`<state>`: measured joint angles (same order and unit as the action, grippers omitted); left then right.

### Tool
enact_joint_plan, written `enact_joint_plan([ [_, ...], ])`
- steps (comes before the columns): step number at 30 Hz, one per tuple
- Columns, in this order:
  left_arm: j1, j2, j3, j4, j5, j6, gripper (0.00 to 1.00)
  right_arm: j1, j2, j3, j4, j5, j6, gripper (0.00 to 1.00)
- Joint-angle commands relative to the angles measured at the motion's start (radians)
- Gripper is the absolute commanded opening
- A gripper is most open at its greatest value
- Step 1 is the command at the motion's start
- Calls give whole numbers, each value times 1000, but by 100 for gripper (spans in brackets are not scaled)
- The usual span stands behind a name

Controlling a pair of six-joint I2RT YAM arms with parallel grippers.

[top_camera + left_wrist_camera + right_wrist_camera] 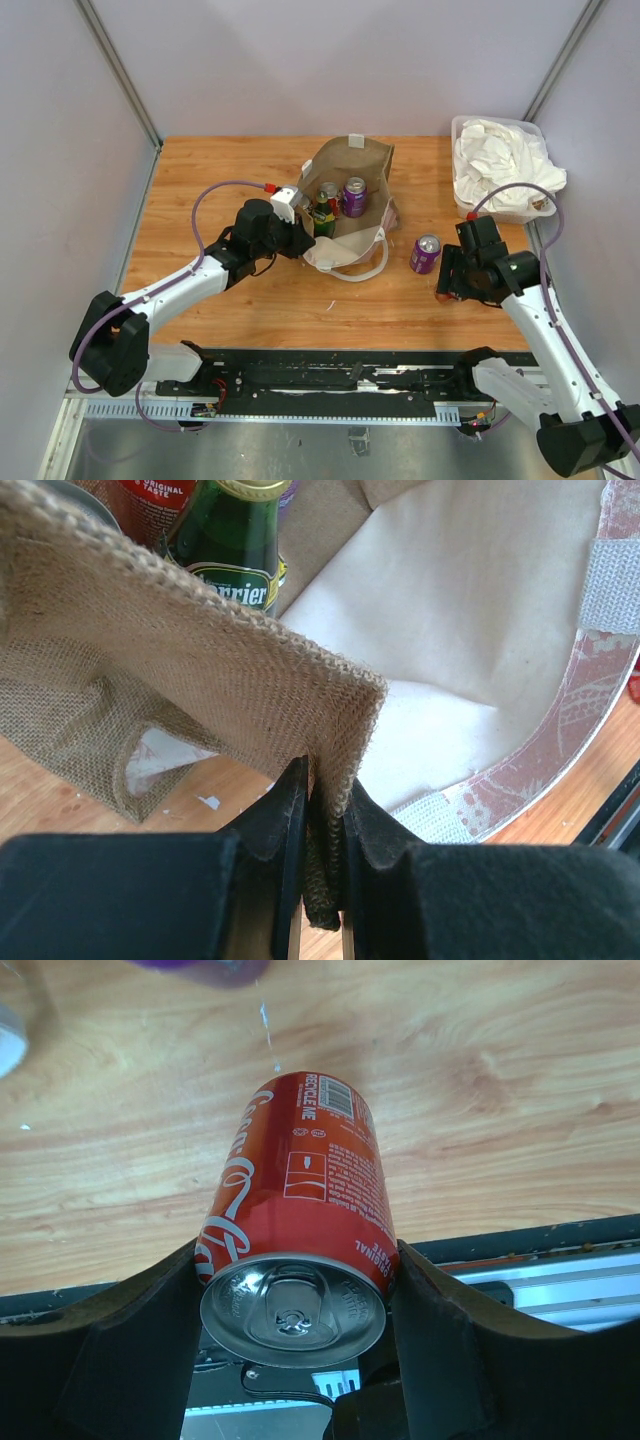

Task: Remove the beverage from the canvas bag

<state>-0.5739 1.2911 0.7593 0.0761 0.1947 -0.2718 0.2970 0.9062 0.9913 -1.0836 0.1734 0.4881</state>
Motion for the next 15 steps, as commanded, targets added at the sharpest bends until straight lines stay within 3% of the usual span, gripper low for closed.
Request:
enact_joint_plan([
  [1,-4,10,-8,-77,-23,0,4,12,-43,-73,128,-38,45,1],
  [15,-6,20,-6,-89,-29,-3,6,33,145,-132,275,-77,50,1],
])
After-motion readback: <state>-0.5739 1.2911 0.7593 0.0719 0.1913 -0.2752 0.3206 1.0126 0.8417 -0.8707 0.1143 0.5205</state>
